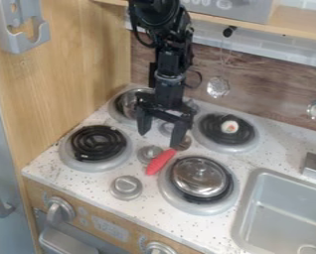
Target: Move the silver pan from the top left burner to the bottom left burner
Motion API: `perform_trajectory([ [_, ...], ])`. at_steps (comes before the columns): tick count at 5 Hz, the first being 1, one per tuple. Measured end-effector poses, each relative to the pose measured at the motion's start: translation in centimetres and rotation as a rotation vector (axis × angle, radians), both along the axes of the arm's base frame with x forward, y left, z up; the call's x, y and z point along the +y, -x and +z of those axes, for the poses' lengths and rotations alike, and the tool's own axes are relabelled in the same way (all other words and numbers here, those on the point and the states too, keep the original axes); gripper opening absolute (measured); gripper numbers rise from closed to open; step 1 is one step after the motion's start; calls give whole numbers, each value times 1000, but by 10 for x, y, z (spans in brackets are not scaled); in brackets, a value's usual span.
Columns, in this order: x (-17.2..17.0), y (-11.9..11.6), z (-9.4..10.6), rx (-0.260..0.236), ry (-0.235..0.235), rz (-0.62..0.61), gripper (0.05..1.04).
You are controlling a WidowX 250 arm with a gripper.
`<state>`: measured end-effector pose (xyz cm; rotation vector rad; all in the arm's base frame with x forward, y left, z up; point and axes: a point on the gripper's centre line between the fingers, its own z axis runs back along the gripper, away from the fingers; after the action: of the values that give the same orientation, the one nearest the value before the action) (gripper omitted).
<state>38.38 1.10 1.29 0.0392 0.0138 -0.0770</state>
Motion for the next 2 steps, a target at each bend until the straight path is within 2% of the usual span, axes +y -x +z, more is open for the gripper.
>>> perform_trajectory([
  [1,0,5,-14,38,0,3,1000],
  [2,7,-3,-25,52,1,17,1000],
])
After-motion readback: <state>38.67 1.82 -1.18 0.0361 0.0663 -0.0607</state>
